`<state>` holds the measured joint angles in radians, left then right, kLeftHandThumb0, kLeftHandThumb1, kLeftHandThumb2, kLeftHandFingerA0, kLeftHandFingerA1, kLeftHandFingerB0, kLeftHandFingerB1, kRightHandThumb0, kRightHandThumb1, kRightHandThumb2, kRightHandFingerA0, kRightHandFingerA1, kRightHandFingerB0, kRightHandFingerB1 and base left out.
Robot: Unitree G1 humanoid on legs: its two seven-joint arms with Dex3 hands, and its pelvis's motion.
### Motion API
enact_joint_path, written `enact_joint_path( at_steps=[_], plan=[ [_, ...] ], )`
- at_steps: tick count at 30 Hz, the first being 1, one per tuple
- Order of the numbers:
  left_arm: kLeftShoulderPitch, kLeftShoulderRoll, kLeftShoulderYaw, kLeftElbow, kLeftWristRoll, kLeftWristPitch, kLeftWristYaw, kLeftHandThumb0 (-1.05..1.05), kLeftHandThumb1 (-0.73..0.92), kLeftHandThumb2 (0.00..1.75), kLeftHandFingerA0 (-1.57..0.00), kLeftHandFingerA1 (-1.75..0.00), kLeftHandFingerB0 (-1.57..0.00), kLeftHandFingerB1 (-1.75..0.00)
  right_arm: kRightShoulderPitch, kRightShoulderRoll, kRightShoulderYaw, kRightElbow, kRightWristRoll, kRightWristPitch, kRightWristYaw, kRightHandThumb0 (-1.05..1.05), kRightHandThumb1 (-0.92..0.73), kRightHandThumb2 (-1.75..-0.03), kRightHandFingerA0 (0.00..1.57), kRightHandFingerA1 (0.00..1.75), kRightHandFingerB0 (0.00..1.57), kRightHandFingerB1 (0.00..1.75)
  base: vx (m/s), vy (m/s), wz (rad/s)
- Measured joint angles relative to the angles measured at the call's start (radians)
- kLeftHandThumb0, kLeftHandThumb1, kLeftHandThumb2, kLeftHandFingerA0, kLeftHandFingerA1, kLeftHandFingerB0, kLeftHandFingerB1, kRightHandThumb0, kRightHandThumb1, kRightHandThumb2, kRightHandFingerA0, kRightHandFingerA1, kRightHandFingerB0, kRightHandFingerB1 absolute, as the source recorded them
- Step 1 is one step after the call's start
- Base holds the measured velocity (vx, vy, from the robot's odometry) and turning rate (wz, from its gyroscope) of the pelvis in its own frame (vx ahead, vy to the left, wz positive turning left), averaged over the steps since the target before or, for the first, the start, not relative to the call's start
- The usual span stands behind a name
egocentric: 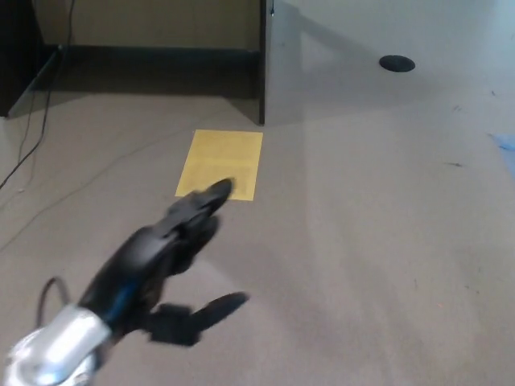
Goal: There is a tripod standing in front of the robot and the robot extends its left arm to grab it. It lifts the tripod and passes it to a person.
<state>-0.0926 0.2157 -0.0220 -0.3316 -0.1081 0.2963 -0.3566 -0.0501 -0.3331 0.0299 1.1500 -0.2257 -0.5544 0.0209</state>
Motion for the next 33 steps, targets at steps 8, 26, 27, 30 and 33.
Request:
enact_joint_path(
  at_steps=[8, 26, 27, 30, 33],
  plan=[
    [0.161, 0.017, 0.152, 0.172, -0.034, -0.122, -0.034, -0.56, 0.35, 0.74, -0.02, -0.25, -0.05, -0.21, 0.004, 0.000, 0.004, 0.000, -0.004, 0.001, -0.001, -0.74, -0.74, -0.67, 0.55, 0.40, 0.46, 0.37, 0.00, 0.000, 0.00],
    [0.268, 0.032, 0.275, 0.758, -0.034, -0.393, -0.063, -0.66, 0.41, 0.56, -0.09, -0.27, -0.12, -0.25, 0.020, 0.000, 0.002, 0.002, -0.003, 0.001, -0.001, -0.74, -0.68, -1.04, 0.48, 0.54, 0.32, 0.45, 0.00, 0.000, 0.00],
    [0.268, 0.034, 0.275, 0.794, -0.031, -0.407, -0.063, -0.65, 0.41, 0.54, -0.08, -0.26, -0.11, -0.24, 0.022, 0.000, 0.002, 0.002, -0.003, 0.001, -0.001, -0.71, -0.65, -1.04, 0.49, 0.55, 0.32, 0.46, 0.00, 0.000, 0.00],
    [0.263, 0.042, 0.275, 0.908, -0.025, -0.452, -0.061, -0.63, 0.41, 0.55, -0.07, -0.26, -0.10, -0.24, 0.031, 0.000, 0.002, 0.002, -0.003, 0.001, -0.001, -0.76, -0.73, -0.68, 0.54, 0.40, 0.46, 0.36, 0.00, 0.000, 0.00],
    [0.254, 0.051, 0.274, 1.017, -0.020, -0.498, -0.057, -0.63, 0.42, 0.56, -0.08, -0.26, -0.11, -0.24, 0.041, 0.000, 0.001, 0.003, -0.003, 0.001, -0.001, -0.73, -0.74, -0.67, 0.55, 0.40, 0.48, 0.37, 0.00, 0.000, 0.00]
  ],
)
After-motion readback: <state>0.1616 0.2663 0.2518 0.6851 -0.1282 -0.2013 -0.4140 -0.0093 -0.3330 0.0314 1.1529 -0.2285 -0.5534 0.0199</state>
